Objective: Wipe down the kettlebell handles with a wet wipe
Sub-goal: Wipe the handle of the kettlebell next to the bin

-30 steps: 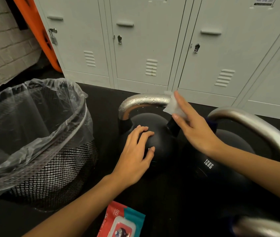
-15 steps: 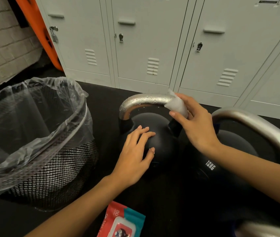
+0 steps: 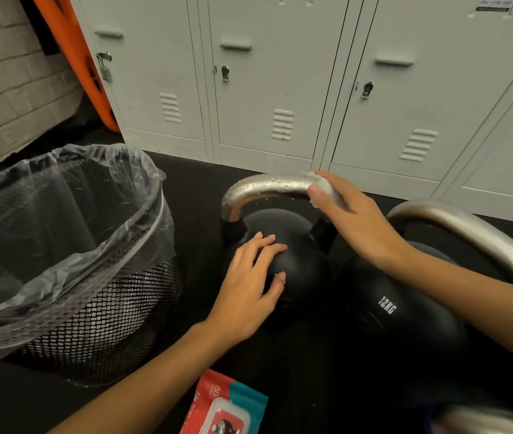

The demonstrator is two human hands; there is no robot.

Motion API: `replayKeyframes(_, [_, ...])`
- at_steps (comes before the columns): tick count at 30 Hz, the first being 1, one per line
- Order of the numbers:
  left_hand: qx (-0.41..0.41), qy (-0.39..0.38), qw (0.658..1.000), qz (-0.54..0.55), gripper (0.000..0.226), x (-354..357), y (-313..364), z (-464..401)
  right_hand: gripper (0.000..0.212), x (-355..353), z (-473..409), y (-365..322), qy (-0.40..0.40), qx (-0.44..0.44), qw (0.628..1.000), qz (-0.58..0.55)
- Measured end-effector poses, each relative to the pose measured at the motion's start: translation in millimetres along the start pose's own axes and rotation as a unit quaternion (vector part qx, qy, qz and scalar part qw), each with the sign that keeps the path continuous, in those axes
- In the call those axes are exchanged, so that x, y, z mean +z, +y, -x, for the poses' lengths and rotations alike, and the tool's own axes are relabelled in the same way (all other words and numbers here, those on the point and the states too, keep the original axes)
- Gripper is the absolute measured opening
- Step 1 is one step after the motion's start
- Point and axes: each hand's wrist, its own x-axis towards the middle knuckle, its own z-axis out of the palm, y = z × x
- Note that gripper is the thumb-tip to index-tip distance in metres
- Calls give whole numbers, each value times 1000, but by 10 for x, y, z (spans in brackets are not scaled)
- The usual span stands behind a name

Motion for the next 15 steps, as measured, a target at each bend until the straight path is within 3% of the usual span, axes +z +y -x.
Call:
replayKeyframes(1, [-1,0,1000,0,45,0,-1,3,39,-16,-51,-41,-5,9,1000,-2])
replayKeyframes(5, [-1,3,1000,1,45,4,-6,11,56,-27,-285,105,-13,116,992,-55])
replayKeyframes(9, [1,2,1000,3,45,-3,-15,13,42,9,-261,372,-48,165,963,-208])
replayKeyframes(12, [6,0,1000,-3,45,-11,-21,10,38,-21,-366,259,-54,167,964,-199])
replayKeyframes(15, [7,1,1000,-4,44,-2,-29,17,31,-59,-493,27,-61,168,976,-122])
